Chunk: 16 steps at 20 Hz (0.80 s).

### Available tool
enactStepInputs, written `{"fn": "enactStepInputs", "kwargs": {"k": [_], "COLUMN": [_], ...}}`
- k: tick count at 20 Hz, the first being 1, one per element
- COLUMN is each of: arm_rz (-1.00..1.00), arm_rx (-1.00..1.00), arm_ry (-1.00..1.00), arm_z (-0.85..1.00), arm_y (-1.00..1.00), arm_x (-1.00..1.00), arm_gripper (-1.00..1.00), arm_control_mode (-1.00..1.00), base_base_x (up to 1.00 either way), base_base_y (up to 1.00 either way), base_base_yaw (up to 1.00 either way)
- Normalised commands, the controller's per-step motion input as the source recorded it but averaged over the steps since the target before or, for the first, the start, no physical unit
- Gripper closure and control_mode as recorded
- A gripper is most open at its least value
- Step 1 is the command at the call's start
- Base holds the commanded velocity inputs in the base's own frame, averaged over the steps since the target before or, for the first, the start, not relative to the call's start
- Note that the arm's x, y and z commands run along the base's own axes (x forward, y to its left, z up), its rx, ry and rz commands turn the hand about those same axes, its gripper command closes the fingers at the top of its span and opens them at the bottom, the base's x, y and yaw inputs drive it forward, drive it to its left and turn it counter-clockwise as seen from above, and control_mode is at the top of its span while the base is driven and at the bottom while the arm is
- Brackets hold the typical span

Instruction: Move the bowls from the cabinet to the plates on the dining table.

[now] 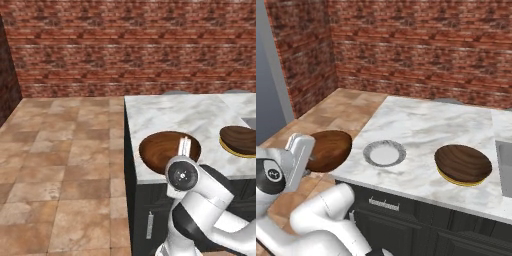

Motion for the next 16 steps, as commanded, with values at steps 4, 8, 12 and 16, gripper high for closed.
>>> {"fn": "enactStepInputs", "kwargs": {"k": [4,8,12,16], "arm_rz": [0.0,0.0,0.0,0.01], "arm_rx": [0.09,0.08,0.05,0.0], "arm_ry": [0.0,0.0,0.0,0.0], "arm_z": [0.29,0.18,0.03,0.0], "arm_y": [-0.2,-0.21,-0.19,-0.19], "arm_x": [0.09,0.14,0.12,0.12], "arm_gripper": [1.0,1.0,1.0,1.0], "arm_control_mode": [-1.0,-1.0,-1.0,-1.0], "base_base_x": [0.0,0.0,0.0,0.0], "base_base_y": [0.0,0.0,0.0,0.0], "base_base_yaw": [0.0,0.0,0.0,0.0]}}
